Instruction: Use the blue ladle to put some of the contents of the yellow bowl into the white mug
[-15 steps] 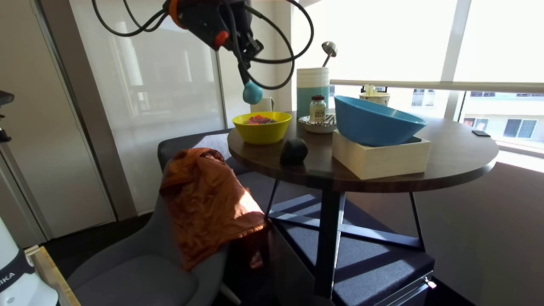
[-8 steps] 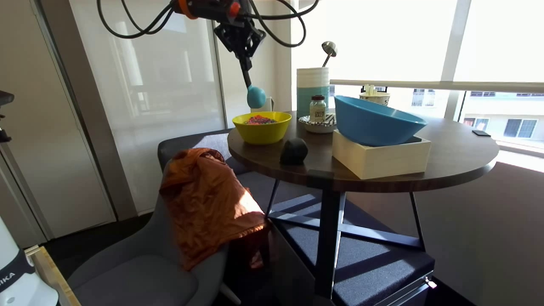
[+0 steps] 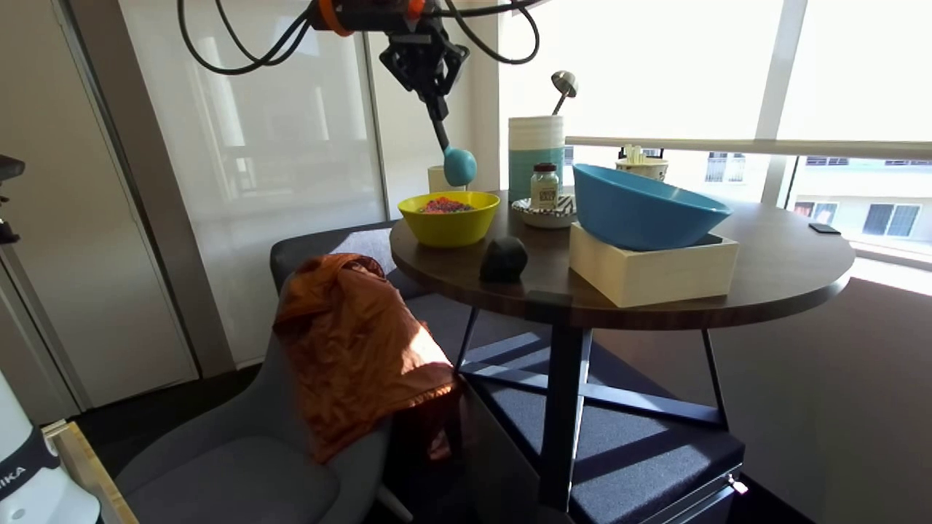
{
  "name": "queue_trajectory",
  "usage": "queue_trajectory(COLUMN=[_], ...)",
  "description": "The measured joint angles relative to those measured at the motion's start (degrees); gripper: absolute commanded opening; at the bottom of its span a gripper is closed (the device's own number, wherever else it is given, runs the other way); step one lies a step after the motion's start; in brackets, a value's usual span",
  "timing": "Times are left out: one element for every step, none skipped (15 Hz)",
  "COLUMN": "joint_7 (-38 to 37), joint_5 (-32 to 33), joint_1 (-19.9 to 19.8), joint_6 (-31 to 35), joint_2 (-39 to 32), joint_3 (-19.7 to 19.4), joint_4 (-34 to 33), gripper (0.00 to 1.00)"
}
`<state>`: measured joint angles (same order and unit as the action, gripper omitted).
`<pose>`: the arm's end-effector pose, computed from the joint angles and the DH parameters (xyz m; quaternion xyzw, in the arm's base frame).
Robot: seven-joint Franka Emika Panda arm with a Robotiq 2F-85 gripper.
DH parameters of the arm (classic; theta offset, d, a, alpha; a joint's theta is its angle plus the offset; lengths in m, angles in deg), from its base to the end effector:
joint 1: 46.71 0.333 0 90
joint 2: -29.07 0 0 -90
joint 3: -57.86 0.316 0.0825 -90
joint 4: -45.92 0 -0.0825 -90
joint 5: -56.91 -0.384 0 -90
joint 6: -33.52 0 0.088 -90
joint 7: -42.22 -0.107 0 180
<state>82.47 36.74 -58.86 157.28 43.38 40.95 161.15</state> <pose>0.4545 -0.2536 0.6007 -0.9622 -0.0239 -0.2655 0.0560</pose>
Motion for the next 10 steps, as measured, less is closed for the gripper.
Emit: queue_trajectory(joint_7=[0.12,0.25,0.32,0.51,1.11,1.97,2.78,3.45,3.92,4.15], joint_5=[1.93,4.07,6.28,7.82,8.33,8.34,8.34,8.34,8.5,8.89], joint_1=[0.38,0.76,1.15,1.55,2.06,2.51,2.81,2.97,3.01,3.01], joint_6=[1.65,2.88,3.29,3.05,1.85,0.28,-1.07,-2.12,-2.7,-2.77], joint_2=[-0.09,-0.15,-0.22,-0.31,-0.36,-0.37,-0.38,-0.39,-0.48,-0.64], joint_3=[0.41,0.86,1.25,1.53,1.58,1.56,1.54,1.54,1.54,1.51], joint_4=[0.05,0.14,0.19,0.23,0.23,0.23,0.23,0.23,0.25,0.29], gripper=[0.02,0.02,0.02,0.02,0.02,0.02,0.02,0.02,0.02,0.02])
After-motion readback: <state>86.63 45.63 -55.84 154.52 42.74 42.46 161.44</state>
